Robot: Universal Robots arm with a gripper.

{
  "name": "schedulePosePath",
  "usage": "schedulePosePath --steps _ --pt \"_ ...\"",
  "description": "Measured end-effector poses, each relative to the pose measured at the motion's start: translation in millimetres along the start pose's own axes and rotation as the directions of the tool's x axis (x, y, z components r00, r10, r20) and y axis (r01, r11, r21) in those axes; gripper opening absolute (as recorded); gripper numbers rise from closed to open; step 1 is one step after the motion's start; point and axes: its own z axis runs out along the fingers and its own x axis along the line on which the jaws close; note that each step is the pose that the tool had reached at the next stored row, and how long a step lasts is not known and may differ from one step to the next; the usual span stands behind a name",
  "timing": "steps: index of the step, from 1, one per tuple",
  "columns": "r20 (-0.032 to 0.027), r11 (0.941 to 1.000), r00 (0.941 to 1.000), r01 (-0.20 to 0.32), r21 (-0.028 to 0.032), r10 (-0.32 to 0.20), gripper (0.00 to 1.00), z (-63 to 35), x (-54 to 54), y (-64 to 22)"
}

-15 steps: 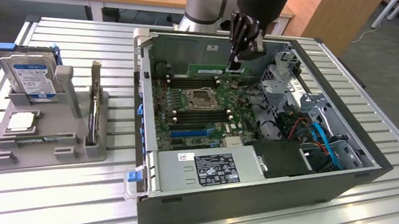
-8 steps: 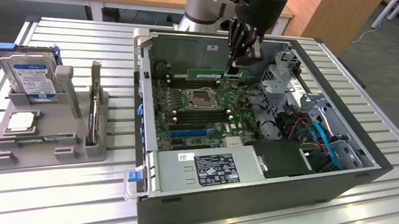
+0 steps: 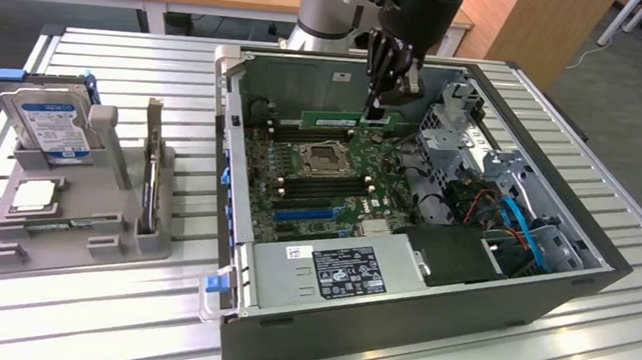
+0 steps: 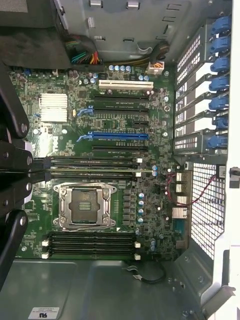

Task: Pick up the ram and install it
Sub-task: 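Insert the ram into the slot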

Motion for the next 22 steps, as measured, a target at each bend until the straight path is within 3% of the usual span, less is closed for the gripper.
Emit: schedulePosePath --steps 7,22 --pt "0.0002 1.0000 1.0000 0.000 0.0001 0.000 0.12 2.1 0.1 -0.1" --pt "0.0000 1.0000 1.0000 0.000 0.0000 0.000 0.12 28.5 0.6 -1.2"
